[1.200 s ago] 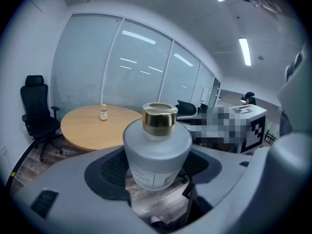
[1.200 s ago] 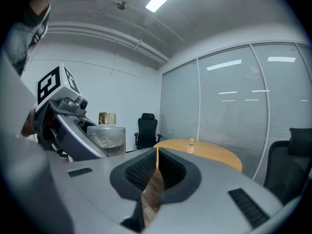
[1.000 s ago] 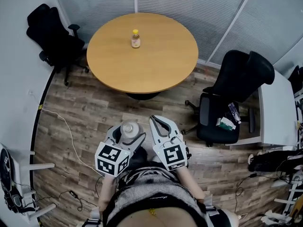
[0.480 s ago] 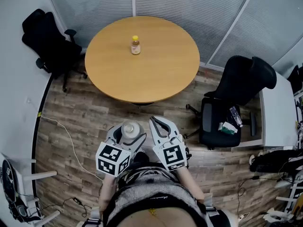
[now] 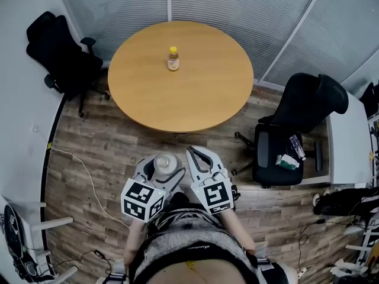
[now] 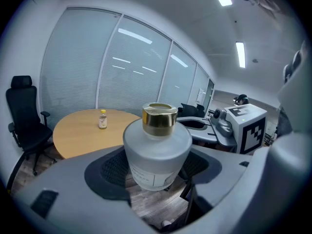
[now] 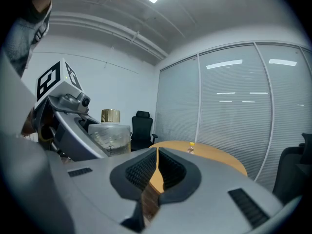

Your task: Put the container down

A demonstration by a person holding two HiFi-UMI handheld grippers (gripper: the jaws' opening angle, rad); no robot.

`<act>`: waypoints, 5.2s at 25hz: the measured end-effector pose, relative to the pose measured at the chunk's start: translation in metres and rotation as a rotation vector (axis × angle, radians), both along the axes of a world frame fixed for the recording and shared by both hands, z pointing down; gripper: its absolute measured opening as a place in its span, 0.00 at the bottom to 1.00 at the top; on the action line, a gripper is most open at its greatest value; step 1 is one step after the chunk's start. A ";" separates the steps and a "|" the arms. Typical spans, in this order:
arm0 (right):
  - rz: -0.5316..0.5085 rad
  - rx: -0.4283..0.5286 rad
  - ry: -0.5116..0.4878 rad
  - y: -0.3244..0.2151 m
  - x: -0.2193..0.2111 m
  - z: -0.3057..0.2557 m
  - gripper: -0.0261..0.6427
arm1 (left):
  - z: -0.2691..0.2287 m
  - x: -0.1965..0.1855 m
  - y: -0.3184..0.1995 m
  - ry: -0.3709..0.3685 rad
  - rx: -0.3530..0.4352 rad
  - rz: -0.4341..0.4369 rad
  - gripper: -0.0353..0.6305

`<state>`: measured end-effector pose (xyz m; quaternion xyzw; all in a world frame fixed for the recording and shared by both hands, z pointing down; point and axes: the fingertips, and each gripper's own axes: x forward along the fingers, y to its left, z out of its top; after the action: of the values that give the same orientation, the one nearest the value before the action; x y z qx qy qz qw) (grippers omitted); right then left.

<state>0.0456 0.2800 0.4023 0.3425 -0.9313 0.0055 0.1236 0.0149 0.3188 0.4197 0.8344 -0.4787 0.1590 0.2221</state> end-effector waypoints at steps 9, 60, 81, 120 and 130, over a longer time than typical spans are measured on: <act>0.024 -0.006 0.015 0.001 -0.026 0.010 0.08 | 0.008 -0.028 -0.004 -0.013 -0.011 0.029 0.57; -0.138 -0.029 -0.024 -0.176 -0.071 0.004 0.08 | 0.008 -0.064 -0.176 -0.016 -0.034 -0.127 0.57; -0.205 -0.023 -0.028 -0.215 -0.040 0.011 0.08 | 0.011 -0.033 -0.217 -0.018 -0.018 -0.190 0.57; 0.030 -0.032 -0.028 -0.303 -0.087 0.015 0.08 | 0.017 -0.091 -0.315 0.000 -0.031 0.041 0.57; 0.114 -0.035 -0.007 -0.322 -0.106 0.020 0.08 | 0.022 -0.110 -0.337 -0.003 -0.033 0.145 0.57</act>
<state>-0.0605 -0.0424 0.4222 0.3929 -0.9105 0.0302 0.1256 -0.0953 -0.0186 0.4421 0.8629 -0.4147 0.1838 0.2229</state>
